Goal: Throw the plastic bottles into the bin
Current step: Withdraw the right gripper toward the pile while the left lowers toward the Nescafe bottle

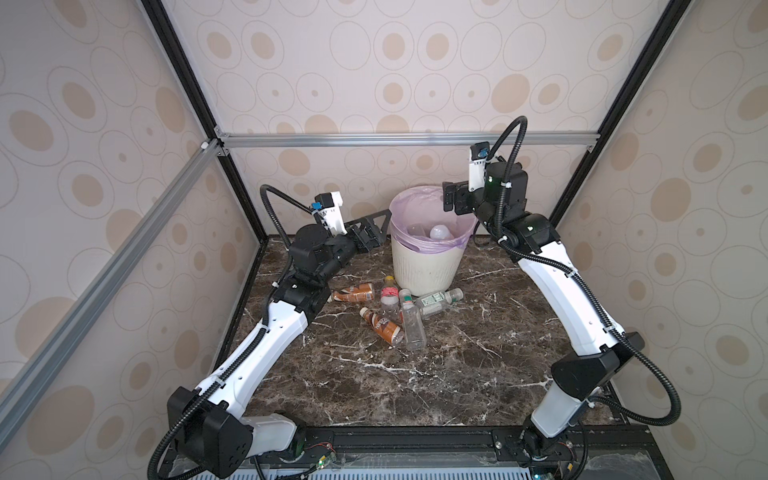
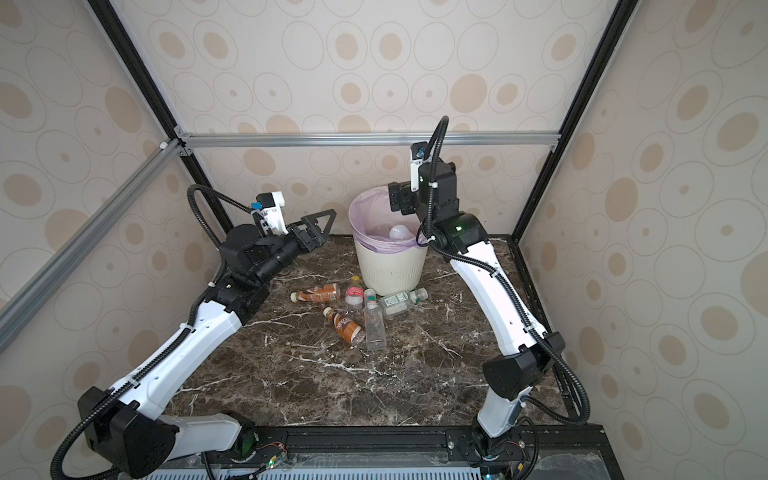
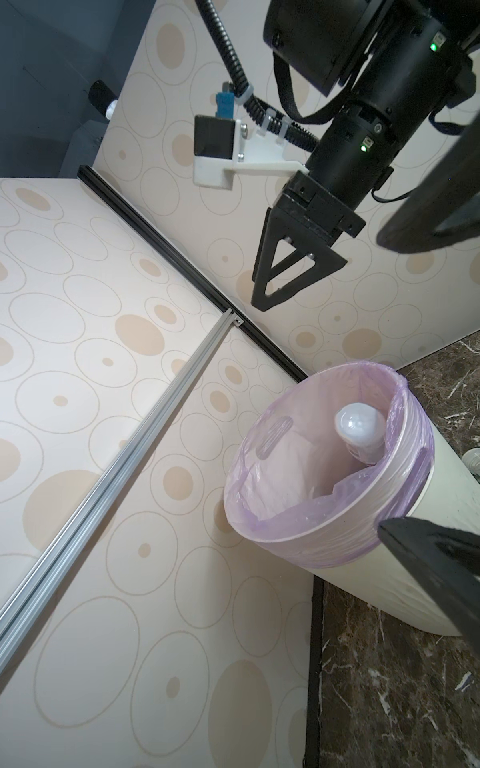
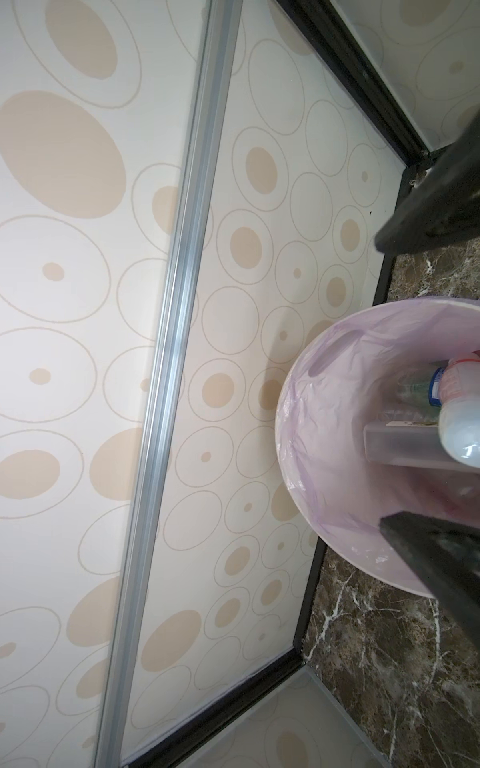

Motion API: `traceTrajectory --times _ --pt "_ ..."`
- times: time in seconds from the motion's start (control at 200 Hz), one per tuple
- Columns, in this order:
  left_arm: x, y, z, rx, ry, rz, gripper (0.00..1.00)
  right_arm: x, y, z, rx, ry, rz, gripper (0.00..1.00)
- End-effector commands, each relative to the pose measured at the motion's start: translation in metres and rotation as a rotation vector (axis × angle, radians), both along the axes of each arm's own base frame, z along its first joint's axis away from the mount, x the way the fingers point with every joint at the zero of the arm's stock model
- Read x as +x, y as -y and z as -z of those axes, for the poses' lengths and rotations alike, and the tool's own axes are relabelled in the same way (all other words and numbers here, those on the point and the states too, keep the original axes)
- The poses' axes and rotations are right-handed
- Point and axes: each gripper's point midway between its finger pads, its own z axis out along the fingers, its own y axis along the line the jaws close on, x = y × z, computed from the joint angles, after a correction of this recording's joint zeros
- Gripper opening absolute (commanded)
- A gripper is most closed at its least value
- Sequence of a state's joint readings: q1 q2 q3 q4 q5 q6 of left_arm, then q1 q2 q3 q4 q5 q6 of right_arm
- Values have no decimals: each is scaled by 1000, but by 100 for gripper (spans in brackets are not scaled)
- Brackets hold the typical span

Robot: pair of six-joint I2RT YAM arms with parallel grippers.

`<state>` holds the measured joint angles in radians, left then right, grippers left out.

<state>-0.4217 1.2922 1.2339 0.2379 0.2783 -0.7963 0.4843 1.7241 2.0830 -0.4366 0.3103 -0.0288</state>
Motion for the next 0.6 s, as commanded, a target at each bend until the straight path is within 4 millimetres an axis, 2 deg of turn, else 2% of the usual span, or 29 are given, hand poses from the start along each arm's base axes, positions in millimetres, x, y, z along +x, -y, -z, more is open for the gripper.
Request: traceTrajectory --times 0.0,0.18,0.36,0.485,0.595 --pt "-4 0 -6 -12 9 3 99 -3 -1 -5 7 8 -2 99" --pt "-4 0 -4 -16 4 2 99 -4 0 -6 5 6 -4 99" --pt "0 -1 8 -4 -35 -12 99 -8 0 -4 6 -4 -13 99" --pt "13 -14 36 28 -148 -110 99 -15 -9 1 6 -20 -51 99" --pt "21 -29 69 11 -270 -183 99 -27 -34 14 -49 -31 -118 99"
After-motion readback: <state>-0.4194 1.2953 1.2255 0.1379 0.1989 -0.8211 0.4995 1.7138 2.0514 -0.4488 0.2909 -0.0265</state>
